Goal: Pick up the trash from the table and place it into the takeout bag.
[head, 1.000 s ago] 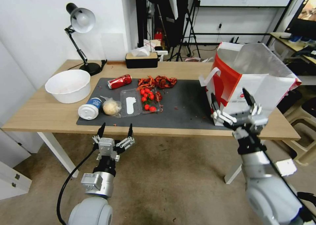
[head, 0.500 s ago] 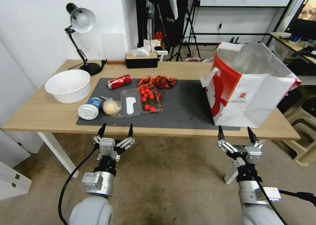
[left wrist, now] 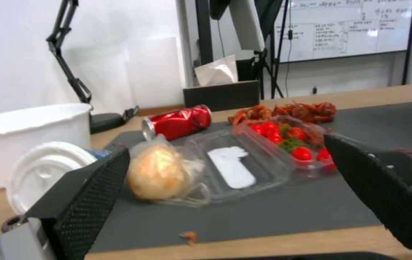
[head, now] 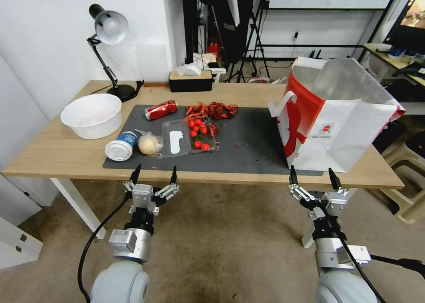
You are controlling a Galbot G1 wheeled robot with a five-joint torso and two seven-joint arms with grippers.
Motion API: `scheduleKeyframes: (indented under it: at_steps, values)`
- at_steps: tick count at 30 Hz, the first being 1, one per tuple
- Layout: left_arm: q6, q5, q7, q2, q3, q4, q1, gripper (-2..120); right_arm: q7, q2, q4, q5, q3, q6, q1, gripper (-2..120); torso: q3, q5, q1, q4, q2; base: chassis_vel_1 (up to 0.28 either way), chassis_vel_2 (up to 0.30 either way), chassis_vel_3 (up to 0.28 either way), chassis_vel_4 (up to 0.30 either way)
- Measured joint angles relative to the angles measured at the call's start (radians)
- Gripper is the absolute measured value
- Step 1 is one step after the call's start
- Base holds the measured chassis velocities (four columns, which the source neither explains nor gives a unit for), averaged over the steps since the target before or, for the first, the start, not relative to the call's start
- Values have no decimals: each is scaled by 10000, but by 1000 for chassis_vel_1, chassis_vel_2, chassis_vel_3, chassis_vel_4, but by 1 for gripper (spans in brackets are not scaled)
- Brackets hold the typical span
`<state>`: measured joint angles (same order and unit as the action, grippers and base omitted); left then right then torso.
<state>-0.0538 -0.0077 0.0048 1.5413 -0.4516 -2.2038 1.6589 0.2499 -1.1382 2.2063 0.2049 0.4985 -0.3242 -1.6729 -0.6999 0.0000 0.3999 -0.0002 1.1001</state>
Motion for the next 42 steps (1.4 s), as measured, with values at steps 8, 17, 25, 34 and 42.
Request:
scheduleKeyframes:
  at_steps: [8, 17, 25, 34, 42]
  values:
    - [-1, 0, -3, -19, 2, 51, -41, 100, 516, -245, -683, 80, -208, -180, -307, 100, 0, 1, 0, 3, 0, 0, 0, 0, 0]
    - [2, -4, -7, -79, -17, 124, -117, 100, 966, -341, -767, 177, -677, 97, -49, 100, -1, -1, 0, 3, 0, 0, 0, 0, 0]
    - [-49, -133, -30, -499, -294, 472, -501, 100, 1007, -296, -686, 109, -666, 248, 132, 100, -1, -2, 0, 2, 0, 0, 0, 0, 0]
    - [446, -414, -196, -1105, -902, 802, -1195, 100, 1011, -267, -614, 36, -673, 326, 299, 100, -1, -2, 1, 3, 0, 0, 0, 0, 0]
    - [1468, -1157, -400, -1844, -1726, 1192, -2126, 99, 1013, -213, -584, -8, -801, 408, 502, 100, -1, -1, 1, 4, -1, 0, 0, 0, 0]
